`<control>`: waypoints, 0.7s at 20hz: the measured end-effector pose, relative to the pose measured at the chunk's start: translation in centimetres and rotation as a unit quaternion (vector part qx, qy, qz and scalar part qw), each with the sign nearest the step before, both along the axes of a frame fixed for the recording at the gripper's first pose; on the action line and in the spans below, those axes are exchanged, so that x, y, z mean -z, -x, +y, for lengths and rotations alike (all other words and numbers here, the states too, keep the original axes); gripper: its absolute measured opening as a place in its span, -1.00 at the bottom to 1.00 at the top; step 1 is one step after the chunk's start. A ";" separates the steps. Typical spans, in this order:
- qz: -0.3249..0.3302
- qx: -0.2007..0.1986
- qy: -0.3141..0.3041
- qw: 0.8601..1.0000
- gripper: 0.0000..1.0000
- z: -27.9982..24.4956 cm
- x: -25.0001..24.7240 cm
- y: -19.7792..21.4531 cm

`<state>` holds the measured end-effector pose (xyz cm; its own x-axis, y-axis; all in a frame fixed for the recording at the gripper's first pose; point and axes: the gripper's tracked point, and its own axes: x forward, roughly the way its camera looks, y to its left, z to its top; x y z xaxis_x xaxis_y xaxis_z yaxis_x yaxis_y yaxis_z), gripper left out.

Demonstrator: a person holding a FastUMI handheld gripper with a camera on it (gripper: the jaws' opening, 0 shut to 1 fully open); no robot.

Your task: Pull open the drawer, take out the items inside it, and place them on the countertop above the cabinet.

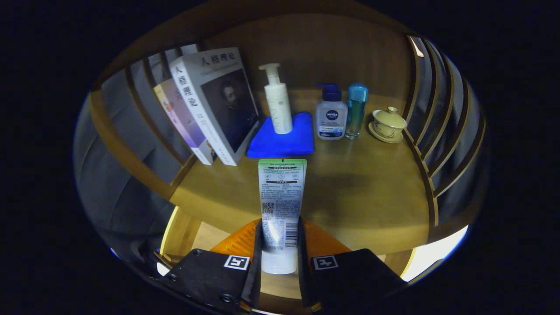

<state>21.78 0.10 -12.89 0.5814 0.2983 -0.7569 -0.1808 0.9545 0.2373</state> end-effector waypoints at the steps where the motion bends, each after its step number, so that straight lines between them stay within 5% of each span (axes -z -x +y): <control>1: 0.007 0.008 -0.002 1.000 -0.24 -0.3 0.7 -0.6; 14: 0.056 0.060 -0.026 0.996 -0.13 -0.5 4.2 -4.3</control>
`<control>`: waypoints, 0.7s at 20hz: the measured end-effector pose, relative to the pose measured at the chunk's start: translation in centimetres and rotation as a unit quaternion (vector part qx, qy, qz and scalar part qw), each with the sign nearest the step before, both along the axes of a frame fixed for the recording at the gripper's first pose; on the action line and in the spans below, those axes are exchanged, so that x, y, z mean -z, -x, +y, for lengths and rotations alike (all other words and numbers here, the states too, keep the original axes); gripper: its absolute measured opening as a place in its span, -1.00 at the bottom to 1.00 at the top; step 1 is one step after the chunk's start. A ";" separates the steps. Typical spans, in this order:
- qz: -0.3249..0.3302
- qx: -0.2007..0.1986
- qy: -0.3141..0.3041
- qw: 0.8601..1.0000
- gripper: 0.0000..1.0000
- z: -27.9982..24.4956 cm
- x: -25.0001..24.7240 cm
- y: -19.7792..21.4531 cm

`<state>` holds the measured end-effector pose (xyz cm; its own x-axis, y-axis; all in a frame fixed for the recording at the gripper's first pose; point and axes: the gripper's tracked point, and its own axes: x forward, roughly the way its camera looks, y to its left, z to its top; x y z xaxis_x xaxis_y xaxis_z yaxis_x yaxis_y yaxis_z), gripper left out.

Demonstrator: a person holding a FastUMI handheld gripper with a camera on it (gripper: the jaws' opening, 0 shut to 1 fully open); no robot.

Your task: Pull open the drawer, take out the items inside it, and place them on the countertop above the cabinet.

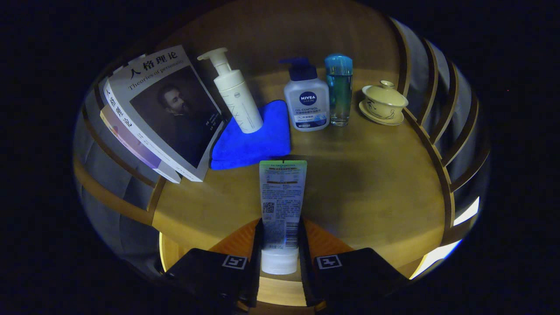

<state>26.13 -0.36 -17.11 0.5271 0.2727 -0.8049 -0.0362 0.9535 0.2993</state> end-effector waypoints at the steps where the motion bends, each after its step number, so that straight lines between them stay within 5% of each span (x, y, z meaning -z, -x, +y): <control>1: 0.002 -0.001 0.003 1.000 -0.09 0.1 0.2 0.1; 5: -0.019 0.005 0.001 1.000 0.12 0.5 -0.9 -0.1; 10: -0.113 0.007 0.044 0.993 0.98 0.0 -5.0 1.2; 14: -0.237 0.026 0.035 0.971 0.96 1.4 -10.2 4.9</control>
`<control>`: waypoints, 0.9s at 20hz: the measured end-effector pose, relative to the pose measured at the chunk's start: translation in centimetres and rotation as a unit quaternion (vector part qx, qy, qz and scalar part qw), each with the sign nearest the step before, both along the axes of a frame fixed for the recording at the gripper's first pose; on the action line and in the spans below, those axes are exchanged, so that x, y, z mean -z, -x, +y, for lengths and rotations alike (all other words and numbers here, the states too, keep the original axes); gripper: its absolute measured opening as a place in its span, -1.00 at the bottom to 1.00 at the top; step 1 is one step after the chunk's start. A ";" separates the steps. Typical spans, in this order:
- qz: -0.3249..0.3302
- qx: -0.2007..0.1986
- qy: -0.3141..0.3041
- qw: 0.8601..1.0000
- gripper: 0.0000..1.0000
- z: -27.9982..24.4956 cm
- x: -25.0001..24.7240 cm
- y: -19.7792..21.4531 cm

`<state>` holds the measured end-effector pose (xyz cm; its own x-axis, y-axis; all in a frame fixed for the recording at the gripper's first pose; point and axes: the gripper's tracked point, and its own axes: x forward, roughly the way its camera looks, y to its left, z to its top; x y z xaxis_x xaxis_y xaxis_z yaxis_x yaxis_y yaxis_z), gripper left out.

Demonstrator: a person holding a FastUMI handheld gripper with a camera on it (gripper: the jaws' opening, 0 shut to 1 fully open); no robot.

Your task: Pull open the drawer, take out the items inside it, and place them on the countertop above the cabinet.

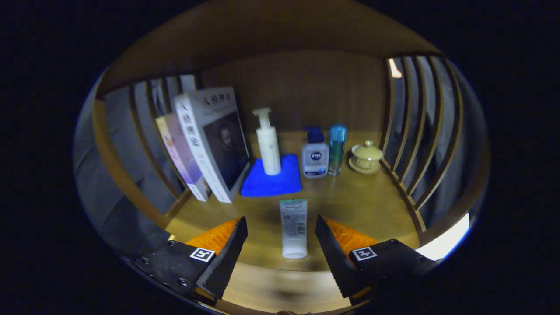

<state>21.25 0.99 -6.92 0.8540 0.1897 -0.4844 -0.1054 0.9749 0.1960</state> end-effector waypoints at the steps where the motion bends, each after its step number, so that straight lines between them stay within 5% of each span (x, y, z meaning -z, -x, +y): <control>1: -0.024 0.000 -0.007 1.000 0.96 0.4 -1.1 1.3; 5: -0.128 0.022 0.015 0.991 0.96 0.1 -3.8 6.5; 12: -0.286 0.062 0.013 0.956 0.96 -0.2 -5.8 16.3; 18: -0.307 0.096 0.036 0.946 0.96 -0.9 -2.8 21.8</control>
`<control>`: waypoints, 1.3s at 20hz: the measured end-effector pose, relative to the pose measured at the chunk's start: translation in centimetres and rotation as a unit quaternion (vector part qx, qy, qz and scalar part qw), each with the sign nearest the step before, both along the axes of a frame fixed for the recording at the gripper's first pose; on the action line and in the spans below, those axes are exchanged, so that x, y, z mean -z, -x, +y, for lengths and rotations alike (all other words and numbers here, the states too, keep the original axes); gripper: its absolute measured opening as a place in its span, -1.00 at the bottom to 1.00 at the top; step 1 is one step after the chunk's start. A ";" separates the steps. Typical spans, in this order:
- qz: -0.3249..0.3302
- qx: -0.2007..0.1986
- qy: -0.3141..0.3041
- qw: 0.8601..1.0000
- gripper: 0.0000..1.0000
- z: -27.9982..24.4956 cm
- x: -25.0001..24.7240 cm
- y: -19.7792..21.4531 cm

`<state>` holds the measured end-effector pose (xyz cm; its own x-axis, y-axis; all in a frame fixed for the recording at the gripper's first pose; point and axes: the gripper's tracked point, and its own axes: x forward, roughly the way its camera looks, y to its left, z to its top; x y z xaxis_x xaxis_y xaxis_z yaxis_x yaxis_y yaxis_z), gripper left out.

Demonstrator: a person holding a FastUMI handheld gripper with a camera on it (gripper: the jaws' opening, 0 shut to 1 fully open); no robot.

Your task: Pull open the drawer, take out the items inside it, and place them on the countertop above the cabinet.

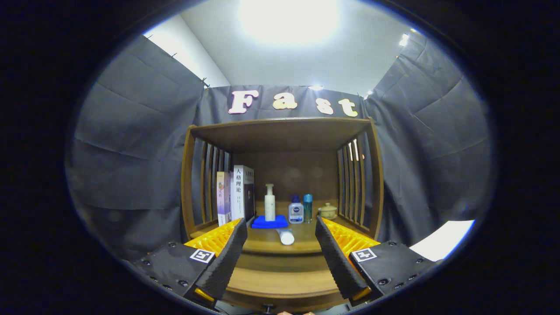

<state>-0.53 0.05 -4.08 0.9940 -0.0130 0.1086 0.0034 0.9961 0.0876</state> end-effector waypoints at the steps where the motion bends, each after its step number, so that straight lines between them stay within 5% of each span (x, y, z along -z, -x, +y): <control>1: 0.008 0.000 -0.003 1.000 0.96 0.0 1.2 0.7; 12: 0.118 0.056 0.039 0.991 0.96 -2.2 11.6 4.9; 26: 0.166 0.026 0.009 0.986 0.96 0.4 16.9 2.6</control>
<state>-3.09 0.42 -20.98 0.9728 -0.0664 -0.2220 0.0806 0.9952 0.0555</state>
